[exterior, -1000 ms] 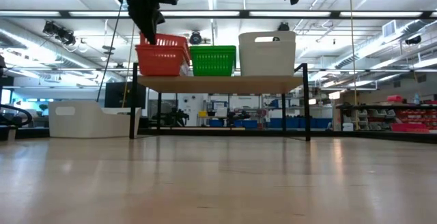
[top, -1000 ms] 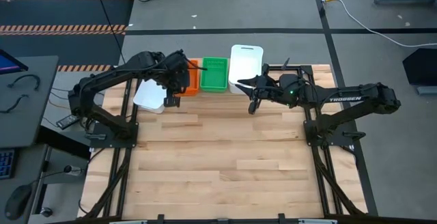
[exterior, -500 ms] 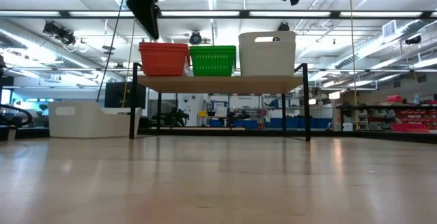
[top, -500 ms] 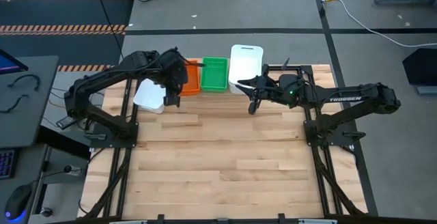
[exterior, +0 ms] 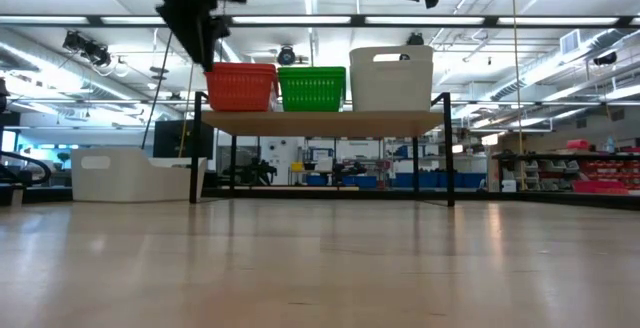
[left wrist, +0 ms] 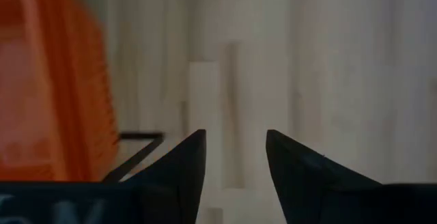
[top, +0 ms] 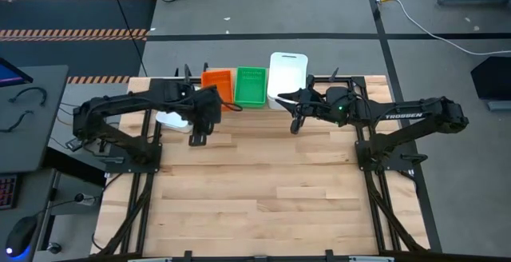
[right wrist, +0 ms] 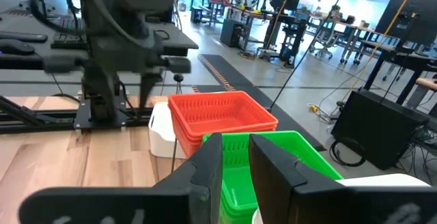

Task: Stack baskets on shelf by color
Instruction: Stack the orange bin on top of the stacked orange bins on the shelf, then stack the white bin on top of the stacked white bins on the shelf

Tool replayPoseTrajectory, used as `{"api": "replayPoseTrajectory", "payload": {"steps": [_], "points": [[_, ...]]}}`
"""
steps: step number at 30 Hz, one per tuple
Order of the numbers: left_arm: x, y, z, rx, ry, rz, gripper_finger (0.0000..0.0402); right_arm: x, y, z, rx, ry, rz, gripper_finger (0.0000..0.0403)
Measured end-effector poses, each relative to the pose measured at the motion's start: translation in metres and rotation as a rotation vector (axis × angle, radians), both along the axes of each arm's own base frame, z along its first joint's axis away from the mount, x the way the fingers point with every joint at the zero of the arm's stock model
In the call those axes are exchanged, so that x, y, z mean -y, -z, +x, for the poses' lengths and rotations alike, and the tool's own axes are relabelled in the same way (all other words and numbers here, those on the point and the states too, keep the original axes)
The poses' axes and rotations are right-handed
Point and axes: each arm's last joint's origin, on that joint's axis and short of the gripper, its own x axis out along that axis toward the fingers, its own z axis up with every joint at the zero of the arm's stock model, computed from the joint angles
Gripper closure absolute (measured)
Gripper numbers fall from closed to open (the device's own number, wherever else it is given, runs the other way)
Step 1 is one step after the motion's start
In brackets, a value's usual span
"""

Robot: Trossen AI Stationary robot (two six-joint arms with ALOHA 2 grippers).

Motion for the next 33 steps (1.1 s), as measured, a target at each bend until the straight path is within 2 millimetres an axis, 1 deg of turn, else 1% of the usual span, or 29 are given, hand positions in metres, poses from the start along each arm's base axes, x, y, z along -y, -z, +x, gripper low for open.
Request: {"api": "replayPoseTrajectory", "payload": {"steps": [3,10,25,28,33], "points": [[-0.006,0.010,-0.001,-0.021,-0.047,0.035,0.0248,-0.001,0.000,0.000,0.000,-0.002,0.000,0.0325],[-0.018,0.010,-0.003,-0.017,-0.080,0.084,0.0252,-0.001,0.000,0.000,0.000,-0.003,0.000,0.0325],[-0.038,0.008,-0.006,-0.007,-0.163,0.150,0.0248,-0.001,0.000,0.000,0.000,-0.004,0.001,0.0325],[-0.036,0.010,-0.011,-0.057,-0.175,0.130,0.0246,-0.001,0.000,0.000,-0.002,-0.004,0.001,0.0325],[-0.025,0.014,-0.027,-0.238,-0.207,0.069,0.0251,-0.001,0.001,0.000,-0.007,-0.004,0.000,0.0325]]}}
